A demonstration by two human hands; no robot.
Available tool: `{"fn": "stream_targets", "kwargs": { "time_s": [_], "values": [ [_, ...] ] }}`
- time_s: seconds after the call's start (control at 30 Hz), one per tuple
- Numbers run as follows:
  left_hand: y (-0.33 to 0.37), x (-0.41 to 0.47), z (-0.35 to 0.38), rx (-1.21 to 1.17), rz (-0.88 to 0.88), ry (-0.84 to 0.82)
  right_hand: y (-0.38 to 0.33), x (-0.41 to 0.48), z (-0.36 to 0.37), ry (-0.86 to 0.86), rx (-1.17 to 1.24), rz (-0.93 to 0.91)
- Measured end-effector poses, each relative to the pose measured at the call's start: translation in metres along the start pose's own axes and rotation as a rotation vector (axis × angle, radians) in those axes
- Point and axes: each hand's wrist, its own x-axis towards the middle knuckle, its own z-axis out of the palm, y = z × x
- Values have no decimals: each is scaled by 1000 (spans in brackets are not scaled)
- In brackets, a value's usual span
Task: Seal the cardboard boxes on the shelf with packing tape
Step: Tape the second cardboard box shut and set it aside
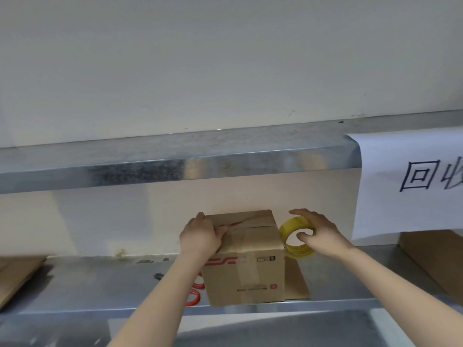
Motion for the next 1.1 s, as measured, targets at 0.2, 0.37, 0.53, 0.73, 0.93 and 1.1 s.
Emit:
{"fn": "stream_targets", "kwargs": {
  "time_s": [0.2,0.37,0.53,0.73,0.93,1.1],
  "values": [
    [-9,5,11,10,40,-51,-16,-15,7,89,-250,-184],
    [-27,9,13,-102,71,-104,-53,-8,17,-33,-325,-310],
    [-34,13,13,-209,68,-109,-66,-1,22,-45,-279,-318],
    [-43,15,11,-256,127,-136,-89,4,41,-140,-178,-354],
    [-58,15,11,-504,163,-84,-98,13,45,-171,-202,-309],
    [-64,15,15,-571,140,-105,-107,19,56,-130,-200,-335]
  ]
}}
